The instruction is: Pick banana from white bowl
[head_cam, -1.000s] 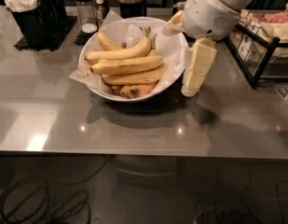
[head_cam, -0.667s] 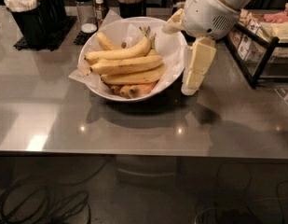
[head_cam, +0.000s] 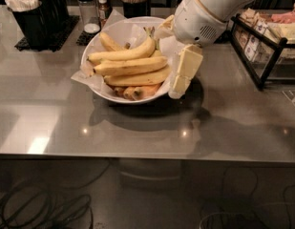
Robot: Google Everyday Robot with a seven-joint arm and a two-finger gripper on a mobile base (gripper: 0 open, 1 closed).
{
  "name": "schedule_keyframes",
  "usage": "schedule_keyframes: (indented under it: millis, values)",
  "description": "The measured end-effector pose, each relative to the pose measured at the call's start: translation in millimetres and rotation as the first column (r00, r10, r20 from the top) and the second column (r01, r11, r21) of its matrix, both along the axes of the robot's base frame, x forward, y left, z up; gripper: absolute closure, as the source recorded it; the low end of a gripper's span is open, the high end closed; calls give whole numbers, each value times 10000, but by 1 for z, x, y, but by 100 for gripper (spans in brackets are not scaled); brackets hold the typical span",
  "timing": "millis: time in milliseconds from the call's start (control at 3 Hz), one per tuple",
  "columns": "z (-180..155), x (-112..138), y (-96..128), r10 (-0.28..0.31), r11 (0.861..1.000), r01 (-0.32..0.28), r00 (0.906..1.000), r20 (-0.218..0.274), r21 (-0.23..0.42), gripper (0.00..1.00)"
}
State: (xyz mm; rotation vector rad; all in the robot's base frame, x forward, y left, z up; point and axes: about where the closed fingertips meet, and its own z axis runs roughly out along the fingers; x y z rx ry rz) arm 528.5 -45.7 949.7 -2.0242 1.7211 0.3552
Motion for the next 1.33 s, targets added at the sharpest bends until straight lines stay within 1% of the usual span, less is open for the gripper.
schedule_keyframes:
  millis: [333,667,1000,1333]
  values:
    - [-11,17,29,624,9978,-620,9979,-154,229,0]
    - [-12,19,32,672,9974,-668,9976,-156,252,18]
    - [-12,19,32,672,9974,-668,9976,-156,252,16]
    - [-13,27,40,842,9961,-839,9964,-101,292,11]
